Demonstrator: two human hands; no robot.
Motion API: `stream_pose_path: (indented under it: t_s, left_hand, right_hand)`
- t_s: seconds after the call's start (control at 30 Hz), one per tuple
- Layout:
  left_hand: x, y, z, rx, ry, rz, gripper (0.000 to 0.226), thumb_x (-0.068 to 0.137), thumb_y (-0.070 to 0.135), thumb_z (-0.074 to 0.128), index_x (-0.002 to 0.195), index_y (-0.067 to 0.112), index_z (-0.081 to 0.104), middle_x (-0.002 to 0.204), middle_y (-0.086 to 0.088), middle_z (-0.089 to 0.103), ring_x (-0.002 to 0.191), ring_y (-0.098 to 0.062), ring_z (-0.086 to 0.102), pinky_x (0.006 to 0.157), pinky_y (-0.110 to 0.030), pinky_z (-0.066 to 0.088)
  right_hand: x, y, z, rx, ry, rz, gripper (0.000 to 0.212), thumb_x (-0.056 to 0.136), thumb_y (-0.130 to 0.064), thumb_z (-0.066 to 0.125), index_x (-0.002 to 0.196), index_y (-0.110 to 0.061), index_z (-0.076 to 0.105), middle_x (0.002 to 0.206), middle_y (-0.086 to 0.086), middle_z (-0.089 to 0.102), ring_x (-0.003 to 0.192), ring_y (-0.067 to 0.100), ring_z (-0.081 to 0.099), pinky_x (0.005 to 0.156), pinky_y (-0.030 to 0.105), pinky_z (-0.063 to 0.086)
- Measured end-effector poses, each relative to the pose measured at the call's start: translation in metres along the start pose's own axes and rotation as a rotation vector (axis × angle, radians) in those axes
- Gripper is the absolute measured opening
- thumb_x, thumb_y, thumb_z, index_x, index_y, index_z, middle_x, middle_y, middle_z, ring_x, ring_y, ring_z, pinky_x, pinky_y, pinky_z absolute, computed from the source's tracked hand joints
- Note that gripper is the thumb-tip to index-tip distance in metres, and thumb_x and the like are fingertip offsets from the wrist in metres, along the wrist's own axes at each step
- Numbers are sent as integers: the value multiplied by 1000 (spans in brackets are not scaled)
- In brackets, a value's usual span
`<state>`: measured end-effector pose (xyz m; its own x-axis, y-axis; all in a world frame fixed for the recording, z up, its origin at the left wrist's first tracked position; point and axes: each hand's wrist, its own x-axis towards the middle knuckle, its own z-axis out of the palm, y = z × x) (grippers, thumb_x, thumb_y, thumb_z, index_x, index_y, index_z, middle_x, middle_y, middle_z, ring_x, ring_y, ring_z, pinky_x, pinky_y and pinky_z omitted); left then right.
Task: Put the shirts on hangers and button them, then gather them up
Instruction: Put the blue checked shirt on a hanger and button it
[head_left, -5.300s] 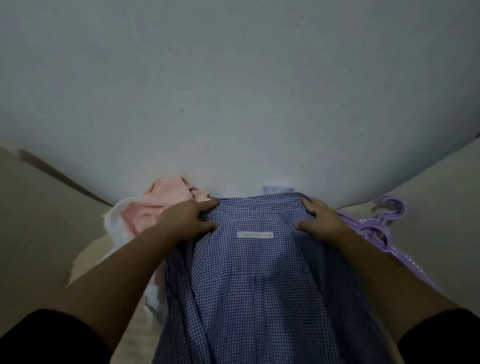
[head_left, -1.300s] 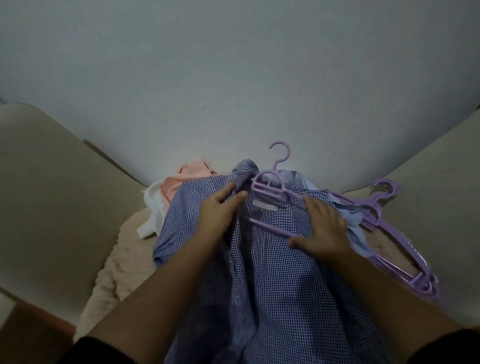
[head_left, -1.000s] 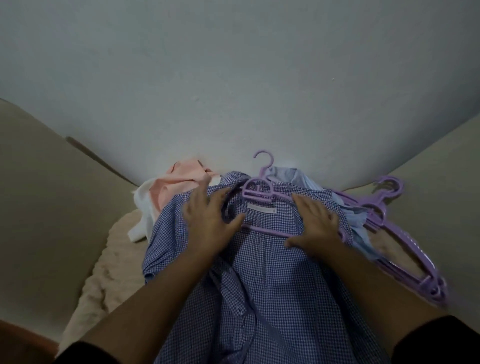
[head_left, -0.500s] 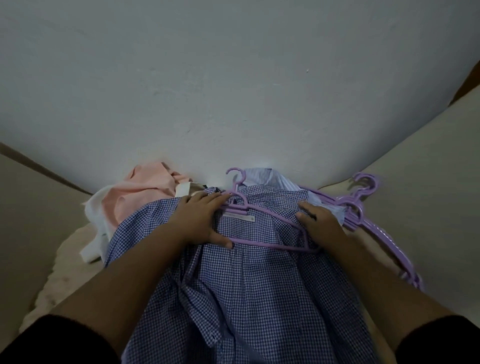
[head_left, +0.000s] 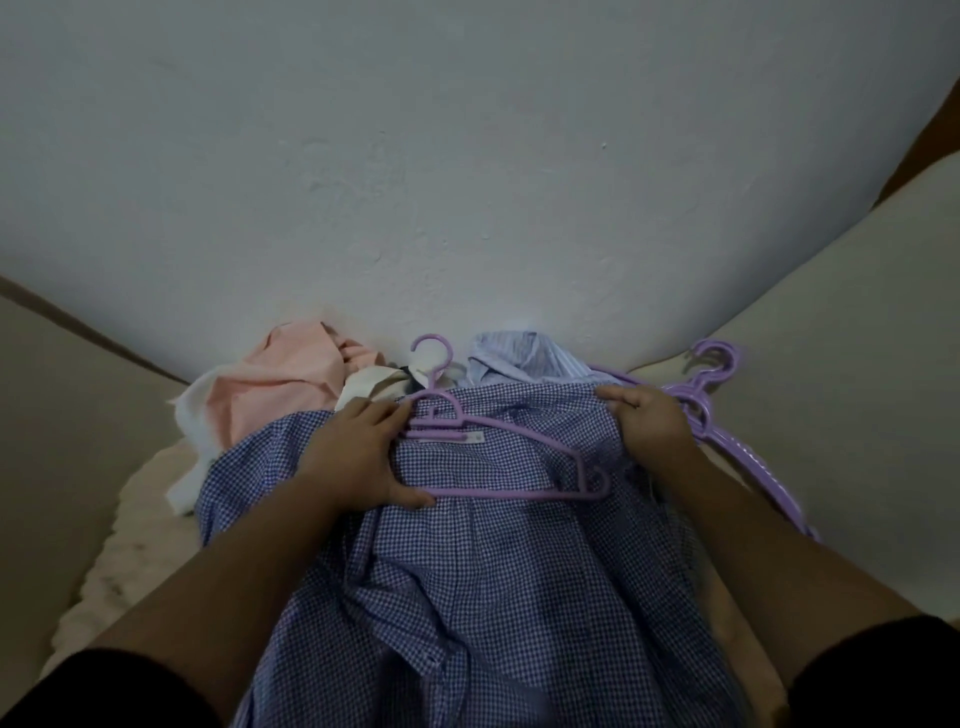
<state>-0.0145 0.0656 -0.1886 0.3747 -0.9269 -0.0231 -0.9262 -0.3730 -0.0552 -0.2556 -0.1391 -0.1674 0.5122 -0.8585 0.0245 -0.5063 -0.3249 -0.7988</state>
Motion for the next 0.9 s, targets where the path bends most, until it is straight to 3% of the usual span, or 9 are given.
stream_pose_path:
  t_s: [0.27, 0.4, 0.57, 0.63, 0.7, 0.73, 0.83, 0.9]
  left_hand:
    - [-10, 7, -28, 72, 89, -117, 127, 52, 96, 43, 152, 21, 20, 144, 1, 40, 129, -23, 34, 104, -38, 36]
    - [6, 31, -37, -6, 213, -174, 126, 53, 95, 44, 151, 18, 22, 148, -3, 38, 131, -27, 32, 109, -39, 30]
    - [18, 47, -19, -131, 157, -176, 110, 73, 69, 61, 153, 24, 0, 161, -8, -8, 147, -33, -7, 118, -50, -2]
    - [5, 47, -3, -230, 233, -223, 110, 72, 71, 62, 154, 25, 5, 161, -9, -7, 147, -32, -7, 117, -48, -3]
    - [-16, 52, 16, -377, 353, -272, 99, 75, 66, 64, 153, 27, 16, 161, -8, 1, 147, -29, -1, 117, -46, 0]
    - [-28, 57, 27, -451, 402, -302, 91, 78, 60, 65, 151, 28, 21, 161, -7, 5, 147, -29, 3, 117, -46, 4]
    - [-60, 80, 54, -648, 528, -341, 69, 86, 31, 69, 147, 25, 36, 158, -5, 20, 142, -28, 22, 113, -42, 23]
    - [-77, 97, 62, -792, 541, -352, 60, 92, 10, 58, 146, 25, 37, 155, 8, 20, 140, -14, 26, 109, -20, 25]
  right_hand:
    - [-15, -57, 1, 326, 29, -10, 29, 94, -4, 48, 117, -10, 65, 118, 6, 65, 105, 15, 59, 91, 25, 46]
    - [-34, -82, 37, 488, -55, 8, 29, 95, -7, 50, 118, -15, 65, 117, 4, 66, 110, 20, 60, 100, 39, 47]
    - [-55, -71, 80, 618, -158, 96, 38, 95, 0, 47, 129, -15, 55, 109, 2, 59, 97, 29, 62, 85, 53, 53]
    - [-60, -50, 83, 509, -139, 92, 40, 93, -1, 50, 130, -16, 55, 116, 3, 59, 93, 22, 62, 84, 45, 55]
    - [-67, -32, 82, 361, -147, 49, 41, 93, -5, 51, 133, -14, 53, 110, 2, 56, 83, 4, 54, 73, 23, 50]
    - [-71, -25, 81, 324, -160, 28, 40, 93, -6, 52, 134, -12, 52, 109, 0, 53, 84, 1, 50, 74, 18, 45]
    - [-84, -14, 86, 335, -211, 79, 36, 91, -11, 60, 126, -9, 54, 114, -2, 50, 101, 11, 50, 83, 24, 42]
    - [-94, -9, 94, 321, -275, 125, 34, 86, -14, 68, 115, -15, 50, 107, -2, 48, 96, 15, 52, 75, 26, 44]
